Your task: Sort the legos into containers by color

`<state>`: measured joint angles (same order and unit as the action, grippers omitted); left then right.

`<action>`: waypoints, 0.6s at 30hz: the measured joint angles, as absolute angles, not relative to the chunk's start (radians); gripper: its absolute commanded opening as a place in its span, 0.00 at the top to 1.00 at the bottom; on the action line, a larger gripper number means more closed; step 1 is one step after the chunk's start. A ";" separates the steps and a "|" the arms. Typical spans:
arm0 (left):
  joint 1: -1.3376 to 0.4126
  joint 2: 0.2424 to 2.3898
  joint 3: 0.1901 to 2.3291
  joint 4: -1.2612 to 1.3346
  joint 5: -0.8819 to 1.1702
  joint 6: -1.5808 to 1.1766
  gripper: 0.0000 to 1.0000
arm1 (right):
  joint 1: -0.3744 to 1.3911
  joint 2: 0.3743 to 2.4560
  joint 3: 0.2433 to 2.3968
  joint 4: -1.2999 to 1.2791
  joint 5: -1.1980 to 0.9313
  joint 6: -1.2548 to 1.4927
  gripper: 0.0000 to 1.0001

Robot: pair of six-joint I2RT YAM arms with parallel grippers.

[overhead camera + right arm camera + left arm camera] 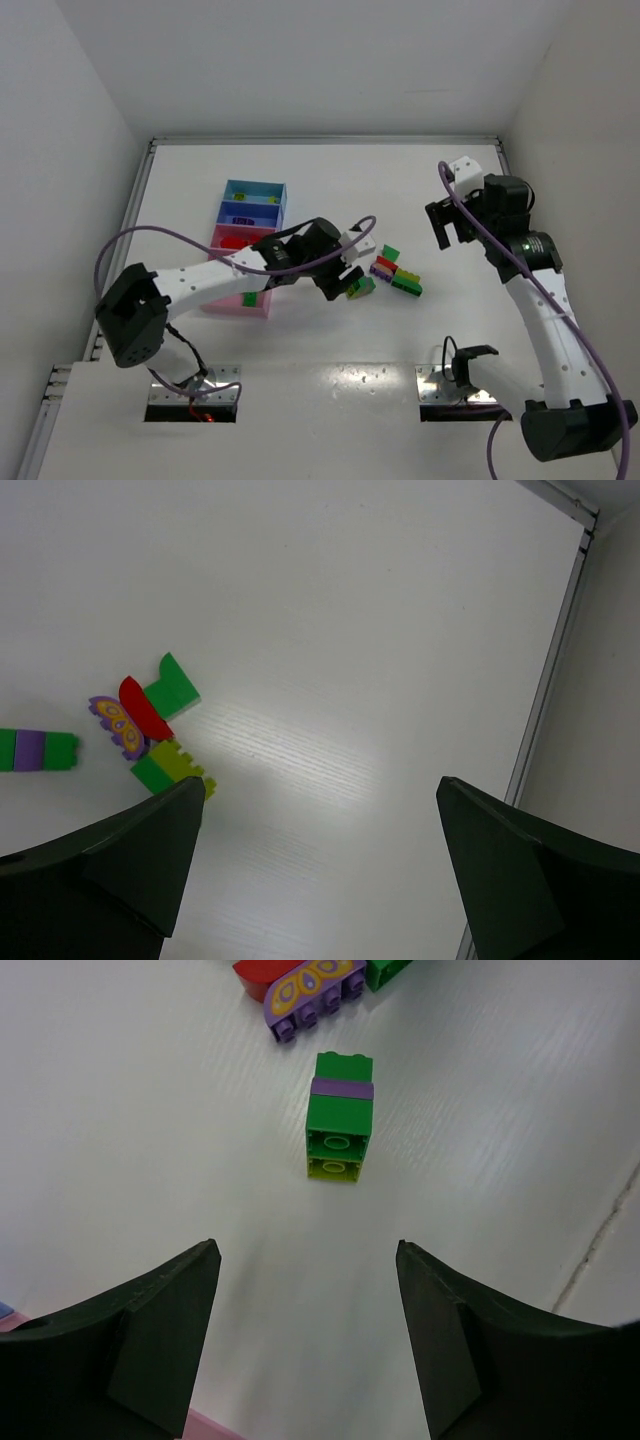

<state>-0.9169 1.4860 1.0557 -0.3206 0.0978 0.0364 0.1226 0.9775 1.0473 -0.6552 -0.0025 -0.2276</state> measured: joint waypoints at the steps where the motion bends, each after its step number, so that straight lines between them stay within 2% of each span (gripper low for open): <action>1: -0.928 1.505 1.056 -0.311 0.081 0.036 0.23 | 0.111 0.978 1.047 -0.662 -0.009 -0.224 0.00; 18: -0.964 1.780 1.139 -0.236 0.072 0.026 0.23 | 0.039 1.018 1.048 -0.688 -0.098 -0.201 0.01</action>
